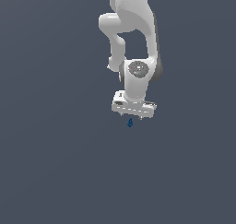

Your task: Pick up the object and move it to a goal position.

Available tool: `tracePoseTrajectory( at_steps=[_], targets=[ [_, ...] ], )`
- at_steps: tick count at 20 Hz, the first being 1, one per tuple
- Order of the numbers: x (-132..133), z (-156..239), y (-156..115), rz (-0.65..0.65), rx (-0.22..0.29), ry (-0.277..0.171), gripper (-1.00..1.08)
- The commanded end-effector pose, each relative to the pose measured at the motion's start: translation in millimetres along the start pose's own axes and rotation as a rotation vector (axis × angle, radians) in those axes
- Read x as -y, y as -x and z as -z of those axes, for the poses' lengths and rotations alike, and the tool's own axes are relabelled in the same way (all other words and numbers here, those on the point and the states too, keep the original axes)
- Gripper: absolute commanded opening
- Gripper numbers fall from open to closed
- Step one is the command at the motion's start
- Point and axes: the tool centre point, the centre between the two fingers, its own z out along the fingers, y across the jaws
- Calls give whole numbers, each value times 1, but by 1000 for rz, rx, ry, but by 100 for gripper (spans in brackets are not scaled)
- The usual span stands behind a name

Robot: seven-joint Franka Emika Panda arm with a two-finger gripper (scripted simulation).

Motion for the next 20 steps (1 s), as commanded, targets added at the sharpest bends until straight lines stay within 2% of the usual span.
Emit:
tracePoseTrajectory(
  at_steps=[1,8,13,14,20],
  targets=[
    [0,-8,1,0,1,0,100],
    [0,-39,2,-3,1,0,100],
    [0,-46,1,-3,1,0,100],
    [0,-46,1,-3,1,0,-100],
    [0,-46,1,-3,1,0,-100]
  ],
)
